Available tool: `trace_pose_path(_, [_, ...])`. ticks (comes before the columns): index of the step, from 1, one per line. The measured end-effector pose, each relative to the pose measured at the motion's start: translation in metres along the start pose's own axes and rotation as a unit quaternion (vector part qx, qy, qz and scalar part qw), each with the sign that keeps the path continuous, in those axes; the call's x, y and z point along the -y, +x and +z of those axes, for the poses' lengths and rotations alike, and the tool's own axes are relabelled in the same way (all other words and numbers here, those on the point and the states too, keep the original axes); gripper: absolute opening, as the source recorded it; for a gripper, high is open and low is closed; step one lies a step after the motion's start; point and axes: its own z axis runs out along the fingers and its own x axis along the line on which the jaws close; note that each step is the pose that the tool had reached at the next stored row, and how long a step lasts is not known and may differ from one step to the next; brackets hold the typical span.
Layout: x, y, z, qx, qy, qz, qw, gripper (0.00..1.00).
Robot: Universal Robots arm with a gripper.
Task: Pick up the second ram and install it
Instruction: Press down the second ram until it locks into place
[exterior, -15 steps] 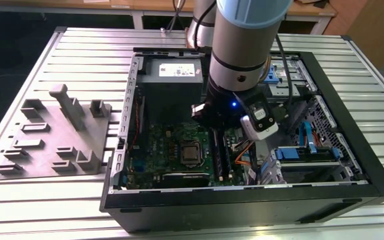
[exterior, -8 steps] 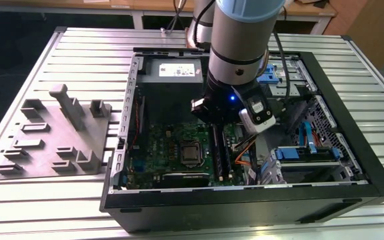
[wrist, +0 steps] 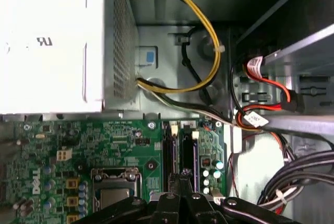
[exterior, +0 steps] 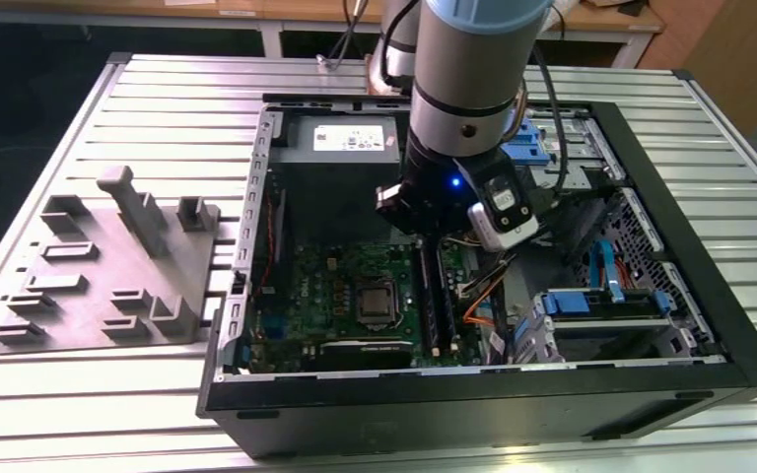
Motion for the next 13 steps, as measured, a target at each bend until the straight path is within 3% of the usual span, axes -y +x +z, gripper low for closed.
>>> trace_pose_path(13, [-0.0145,0.0010,0.0165,0.0001,-0.0001,0.000,1.0000,0.10])
